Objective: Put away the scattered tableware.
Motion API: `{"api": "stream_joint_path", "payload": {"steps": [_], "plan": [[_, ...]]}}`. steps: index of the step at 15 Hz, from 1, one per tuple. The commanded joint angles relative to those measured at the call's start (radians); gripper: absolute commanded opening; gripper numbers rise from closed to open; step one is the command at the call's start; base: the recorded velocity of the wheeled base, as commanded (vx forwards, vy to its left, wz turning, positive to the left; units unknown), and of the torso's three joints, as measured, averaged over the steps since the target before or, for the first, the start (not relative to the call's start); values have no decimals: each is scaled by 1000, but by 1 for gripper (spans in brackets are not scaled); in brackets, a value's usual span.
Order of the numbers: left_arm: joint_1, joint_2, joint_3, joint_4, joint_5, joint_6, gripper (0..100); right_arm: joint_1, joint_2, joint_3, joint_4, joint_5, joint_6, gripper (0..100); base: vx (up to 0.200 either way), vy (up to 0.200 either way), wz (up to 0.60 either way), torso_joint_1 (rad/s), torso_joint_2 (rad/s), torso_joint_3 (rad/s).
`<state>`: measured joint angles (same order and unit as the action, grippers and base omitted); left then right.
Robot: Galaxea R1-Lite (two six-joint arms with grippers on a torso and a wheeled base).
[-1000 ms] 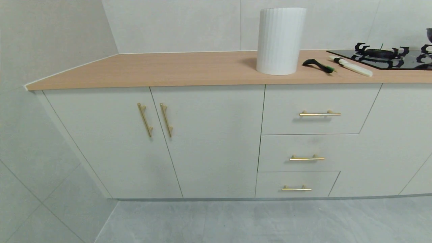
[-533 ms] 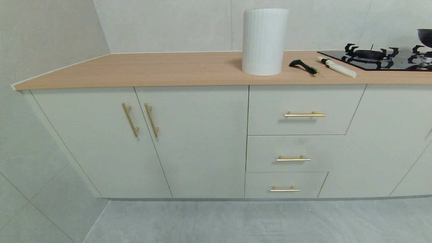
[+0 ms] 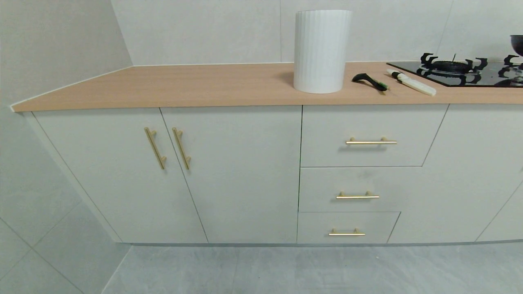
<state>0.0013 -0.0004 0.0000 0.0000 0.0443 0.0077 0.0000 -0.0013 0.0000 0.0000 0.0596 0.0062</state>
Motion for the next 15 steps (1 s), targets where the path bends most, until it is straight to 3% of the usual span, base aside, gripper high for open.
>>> {"api": "stream_joint_path", "payload": {"steps": [1,4,15], "plan": [[0,0,0,0,0,0,100,2,1,0,0,0,0,100,200,0,0,12,-2,2],[0,0,0,0,0,-2,100,2,1,0,0,0,0,100,200,0,0,6,2,-1],[0,0,0,0,2,-14,100,-2,1,0,-2,-4,-3,100,0,0,0,0,0,0]]}}
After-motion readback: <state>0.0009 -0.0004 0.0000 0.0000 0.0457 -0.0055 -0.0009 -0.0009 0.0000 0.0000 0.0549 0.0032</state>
